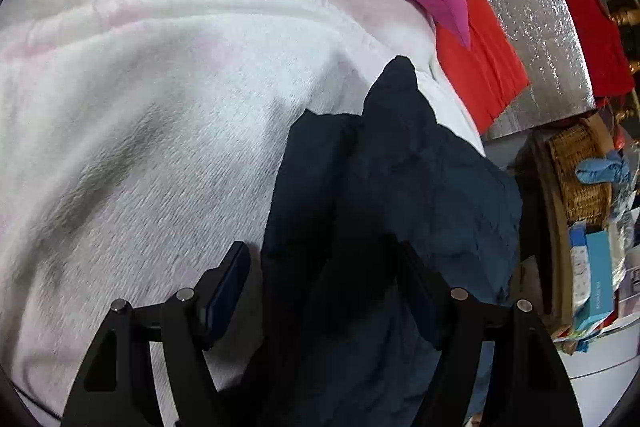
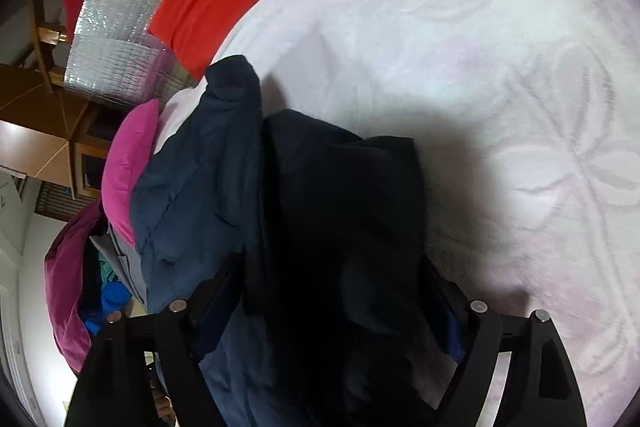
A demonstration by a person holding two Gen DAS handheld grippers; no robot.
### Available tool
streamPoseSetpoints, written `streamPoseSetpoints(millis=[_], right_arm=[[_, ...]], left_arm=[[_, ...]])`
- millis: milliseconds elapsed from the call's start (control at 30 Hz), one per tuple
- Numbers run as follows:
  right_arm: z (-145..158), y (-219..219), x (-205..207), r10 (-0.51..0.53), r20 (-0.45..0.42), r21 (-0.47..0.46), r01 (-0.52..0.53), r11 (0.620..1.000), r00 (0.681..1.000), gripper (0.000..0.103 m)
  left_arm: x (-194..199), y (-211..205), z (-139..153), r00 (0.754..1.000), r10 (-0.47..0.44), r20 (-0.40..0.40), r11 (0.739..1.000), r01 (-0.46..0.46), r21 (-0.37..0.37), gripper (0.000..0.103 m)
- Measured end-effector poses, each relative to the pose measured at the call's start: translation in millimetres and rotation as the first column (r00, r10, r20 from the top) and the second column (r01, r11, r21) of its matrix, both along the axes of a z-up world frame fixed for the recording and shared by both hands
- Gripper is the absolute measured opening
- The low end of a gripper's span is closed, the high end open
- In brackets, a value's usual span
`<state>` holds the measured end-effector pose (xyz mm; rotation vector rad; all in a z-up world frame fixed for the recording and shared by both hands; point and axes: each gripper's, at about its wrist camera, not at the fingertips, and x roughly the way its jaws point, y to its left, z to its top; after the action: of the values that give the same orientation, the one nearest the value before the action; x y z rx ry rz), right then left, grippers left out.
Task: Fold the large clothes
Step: 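Lower the folded jacket onto the bed and open both tools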
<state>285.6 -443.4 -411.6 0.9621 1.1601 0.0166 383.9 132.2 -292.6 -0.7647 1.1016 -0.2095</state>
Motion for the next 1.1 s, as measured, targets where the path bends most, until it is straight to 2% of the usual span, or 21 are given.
streamPoseSetpoints(millis=[33, 67, 133, 167, 267, 300, 367, 433, 467, 500, 600, 667, 733, 800, 867, 933, 1000, 1067, 1100], right_arm=[[2, 4, 3, 0.010, 0.006, -0.010, -0.010, 1.000, 1.000, 0.083], [3, 7, 4, 0.019, 0.008, -0.014, -0.019, 1.000, 1.000, 0.075], [10, 20, 9, 0.044, 0.014, -0.086, -0.043, 0.995, 0.999, 0.064], [11, 23, 13, 0.050, 0.018, -0.109, -0.048, 0.993, 0.999, 0.055], [29, 31, 15, 0.031, 0.067, -0.171, -0.019, 0.985, 0.997, 0.034], [37, 32, 14, 0.022, 0.098, -0.185, -0.003, 0.983, 0.995, 0.032], [50, 34, 10, 0.009, 0.147, -0.208, 0.022, 0.978, 0.989, 0.032], [45, 37, 11, -0.001, 0.134, -0.228, 0.032, 0.973, 0.991, 0.032], [31, 37, 13, 0.001, 0.081, -0.234, 0.018, 0.972, 0.997, 0.035], [23, 39, 14, -0.001, 0.051, -0.238, 0.014, 0.971, 0.999, 0.047], [25, 36, 10, -0.025, 0.034, -0.223, 0.031, 0.974, 0.999, 0.052], [37, 33, 3, -0.054, 0.044, -0.225, 0.062, 0.972, 0.998, 0.054], [55, 31, -6, -0.087, 0.069, -0.284, 0.103, 0.953, 0.994, 0.060], [77, 30, -15, -0.112, 0.143, -0.329, 0.153, 0.932, 0.983, 0.061], [98, 33, -18, -0.124, 0.233, -0.361, 0.204, 0.910, 0.965, 0.061], [104, 41, -16, -0.079, 0.271, -0.361, 0.177, 0.915, 0.959, 0.059], [102, 52, -11, -0.014, 0.257, -0.380, 0.114, 0.918, 0.966, 0.036], [98, 65, 1, 0.042, 0.232, -0.390, 0.054, 0.919, 0.972, 0.035], [96, 67, 4, 0.059, 0.221, -0.391, 0.033, 0.920, 0.974, 0.035]], left_arm=[[2, 0, -1, 1.000, -0.001, 0.004, 1.000, 0.001, -0.019, 0.073], [4, -1, -2, 1.000, -0.005, 0.014, 1.000, 0.005, -0.031, 0.071], [10, -7, -1, 1.000, -0.007, 0.025, 1.000, 0.008, -0.019, 0.055], [11, -8, 0, 1.000, -0.004, 0.030, 1.000, 0.005, -0.016, 0.053], [13, -9, 4, 0.998, 0.016, 0.053, 1.000, -0.015, -0.021, 0.043], [16, -11, 6, 0.998, 0.022, 0.062, 1.000, -0.020, -0.023, 0.041], [19, -15, 10, 0.996, 0.027, 0.081, 1.000, -0.027, -0.008, 0.041], [19, -13, 7, 0.997, 0.028, 0.069, 1.000, -0.029, 0.012, 0.046], [21, -14, 3, 0.998, 0.025, 0.060, 0.999, -0.027, 0.024, 0.049], [21, -15, 1, 0.999, 0.022, 0.048, 0.999, -0.024, 0.040, 0.054], [16, -17, 11, 0.999, 0.029, 0.041, 0.997, -0.032, 0.075, 0.055], [9, -20, 27, 0.997, 0.012, 0.076, 0.989, -0.023, 0.143, 0.060], [2, -23, 42, 0.991, 0.007, 0.134, 0.981, -0.033, 0.193, 0.066], [-8, -27, 60, 0.976, -0.007, 0.217, 0.963, -0.052, 0.265, 0.071], [-11, -35, 71, 0.962, -0.030, 0.271, 0.943, -0.062, 0.328, 0.075], [-15, -41, 74, 0.955, -0.054, 0.293, 0.929, -0.060, 0.366, 0.075], [-15, -51, 73, 0.953, -0.092, 0.288, 0.915, -0.033, 0.402, 0.075], [-13, -63, 73, 0.951, -0.116, 0.287, 0.888, -0.030, 0.459, 0.075], [-13, -70, 73, 0.947, -0.132, 0.294, 0.865, -0.035, 0.500, 0.075]])
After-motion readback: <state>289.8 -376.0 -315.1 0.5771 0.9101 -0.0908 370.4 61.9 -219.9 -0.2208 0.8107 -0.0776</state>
